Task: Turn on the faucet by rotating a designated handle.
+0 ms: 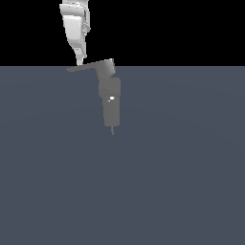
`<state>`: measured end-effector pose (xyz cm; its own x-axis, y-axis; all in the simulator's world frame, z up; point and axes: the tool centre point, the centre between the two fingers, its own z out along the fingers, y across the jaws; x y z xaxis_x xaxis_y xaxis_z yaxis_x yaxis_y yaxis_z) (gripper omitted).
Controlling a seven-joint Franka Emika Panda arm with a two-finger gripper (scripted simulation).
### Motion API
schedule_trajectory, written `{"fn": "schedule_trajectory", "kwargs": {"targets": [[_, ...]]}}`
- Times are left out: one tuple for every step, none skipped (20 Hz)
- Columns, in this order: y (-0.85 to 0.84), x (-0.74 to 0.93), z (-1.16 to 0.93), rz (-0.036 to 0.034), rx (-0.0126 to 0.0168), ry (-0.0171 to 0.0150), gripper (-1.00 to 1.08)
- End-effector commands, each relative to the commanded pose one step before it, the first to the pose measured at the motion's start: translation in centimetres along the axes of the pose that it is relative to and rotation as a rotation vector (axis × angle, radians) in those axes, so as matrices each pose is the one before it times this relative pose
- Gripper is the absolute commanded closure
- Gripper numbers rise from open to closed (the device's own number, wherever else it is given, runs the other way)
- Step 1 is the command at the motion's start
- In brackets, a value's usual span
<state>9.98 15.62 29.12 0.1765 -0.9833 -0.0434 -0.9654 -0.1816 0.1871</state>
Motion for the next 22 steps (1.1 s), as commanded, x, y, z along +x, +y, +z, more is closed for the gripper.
{"fn": "schedule_trajectory", "kwargs": {"targets": [[-0.782, -0.457, 0.929, 0.0349, -0.00228, 0.00876, 1.08], [-0.23, -0.169, 0.314, 0.01039, -0.00101, 0.00278, 1.08], [-0.202, -0.154, 0.283, 0.00929, -0.00087, 0.00253, 1.08], [-0.175, -0.138, 0.251, 0.0082, -0.00074, 0.00227, 1.08], [-0.149, -0.124, 0.218, 0.00704, -0.00062, 0.00198, 1.08], [-0.125, -0.106, 0.185, 0.00596, -0.00051, 0.00169, 1.08], [-0.101, -0.088, 0.152, 0.00486, -0.0004, 0.00139, 1.08], [-0.078, -0.068, 0.119, 0.0038, -0.00031, 0.0011, 1.08], [-0.055, -0.048, 0.085, 0.00273, -0.00022, 0.00079, 1.08], [-0.033, -0.03, 0.051, 0.00162, -0.00013, 0.00047, 1.08], [-0.003, -0.037, 0.013, 0.0, 0.0, 0.0, 1.08], [0.0, 0.0, 0.0, 0.0, 0.0, 0.0, 1.08], [0.0, 0.0, 0.0, 0.0, 0.0, 0.0, 1.08], [0.0, 0.0, 0.0, 0.0, 0.0, 0.0, 1.08], [0.01, 0.011, 0.025, -0.00069, -0.00069, 0.00007, 1.08], [0.181, -0.007, 0.001, 0.0, 0.0, 0.0, 1.08], [0.183, -0.007, 0.001, 0.0, 0.0, 0.0, 1.08], [0.186, -0.007, 0.001, 0.0, 0.0, 0.0, 1.08], [0.188, -0.007, 0.001, 0.0, 0.0, 0.0, 1.08], [0.191, -0.007, 0.001, 0.0, 0.0, 0.0, 1.08], [0.193, -0.008, 0.001, 0.0, 0.0, 0.0, 1.08], [0.196, -0.008, 0.001, 0.0, 0.0, 0.0, 1.08]]}}
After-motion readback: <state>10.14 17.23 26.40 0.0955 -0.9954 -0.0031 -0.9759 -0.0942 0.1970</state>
